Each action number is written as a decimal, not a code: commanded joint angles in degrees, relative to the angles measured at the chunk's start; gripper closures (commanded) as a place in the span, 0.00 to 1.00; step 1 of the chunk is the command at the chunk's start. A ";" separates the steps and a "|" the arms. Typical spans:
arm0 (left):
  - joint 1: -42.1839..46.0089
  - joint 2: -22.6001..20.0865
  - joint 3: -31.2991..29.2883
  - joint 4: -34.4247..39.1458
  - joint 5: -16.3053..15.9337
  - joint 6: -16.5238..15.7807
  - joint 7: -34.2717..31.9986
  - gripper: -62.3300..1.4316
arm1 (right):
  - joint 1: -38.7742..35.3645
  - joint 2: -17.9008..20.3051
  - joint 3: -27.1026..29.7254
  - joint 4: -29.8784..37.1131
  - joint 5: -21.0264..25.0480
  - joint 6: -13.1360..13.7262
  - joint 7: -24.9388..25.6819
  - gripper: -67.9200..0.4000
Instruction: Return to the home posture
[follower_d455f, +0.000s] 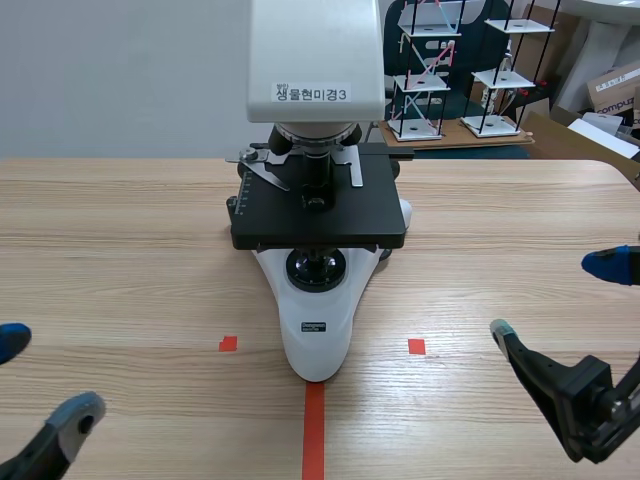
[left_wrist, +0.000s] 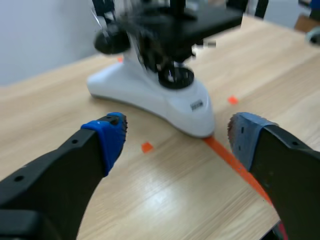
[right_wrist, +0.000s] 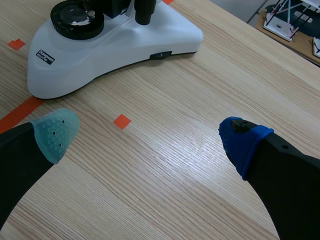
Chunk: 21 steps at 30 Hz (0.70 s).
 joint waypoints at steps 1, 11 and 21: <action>1.05 1.01 -1.40 2.62 -1.18 0.66 -1.01 0.22 | 0.17 0.44 0.44 1.07 0.66 -0.13 0.83 0.09; 3.34 2.99 -3.80 5.90 -3.17 5.05 -0.44 0.02 | 0.17 0.44 0.44 1.07 0.63 -0.13 0.81 0.09; 3.30 2.99 -3.80 5.90 -3.17 5.05 -0.42 0.02 | 0.17 0.44 0.44 1.07 0.63 -0.13 0.81 0.09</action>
